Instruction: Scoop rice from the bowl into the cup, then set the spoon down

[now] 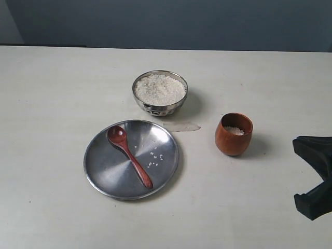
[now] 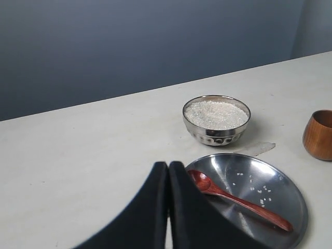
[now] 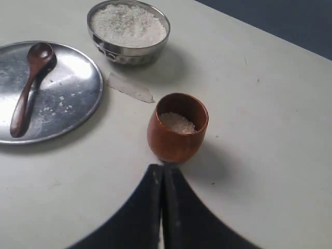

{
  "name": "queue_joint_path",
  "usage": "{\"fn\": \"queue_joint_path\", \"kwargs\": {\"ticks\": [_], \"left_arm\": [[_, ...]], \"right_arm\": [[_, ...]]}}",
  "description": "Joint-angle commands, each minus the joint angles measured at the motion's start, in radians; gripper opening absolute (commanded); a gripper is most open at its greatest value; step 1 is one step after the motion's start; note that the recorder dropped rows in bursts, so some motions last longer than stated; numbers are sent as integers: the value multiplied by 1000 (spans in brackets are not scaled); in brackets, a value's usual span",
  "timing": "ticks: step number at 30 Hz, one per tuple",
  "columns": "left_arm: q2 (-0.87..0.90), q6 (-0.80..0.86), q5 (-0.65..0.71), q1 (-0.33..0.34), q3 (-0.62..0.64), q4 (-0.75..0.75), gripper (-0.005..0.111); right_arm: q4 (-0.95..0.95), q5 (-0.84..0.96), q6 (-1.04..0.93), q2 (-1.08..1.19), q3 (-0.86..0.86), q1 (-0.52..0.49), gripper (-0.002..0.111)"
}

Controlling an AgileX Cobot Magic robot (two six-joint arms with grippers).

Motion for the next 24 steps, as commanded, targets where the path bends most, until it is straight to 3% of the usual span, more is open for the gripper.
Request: {"fn": "queue_joint_path", "kwargs": {"ticks": [1, 4, 7, 16, 24], "left_arm": [[-5, -1, -13, -2, 2, 7, 0], [-5, -1, -13, -2, 2, 12, 0], [-10, -7, -10, -2, 6, 119, 0], [-66, -493, -149, -2, 109, 436, 0], [-106, -504, -216, -2, 228, 473, 0]], "right_arm": [[-2, -6, 1, -5, 4, 1, 0], [-2, -6, 1, -5, 4, 1, 0], [-2, -6, 1, -5, 4, 1, 0], [-2, -8, 4, -5, 4, 1, 0], [-2, -8, 4, -5, 4, 1, 0]]}}
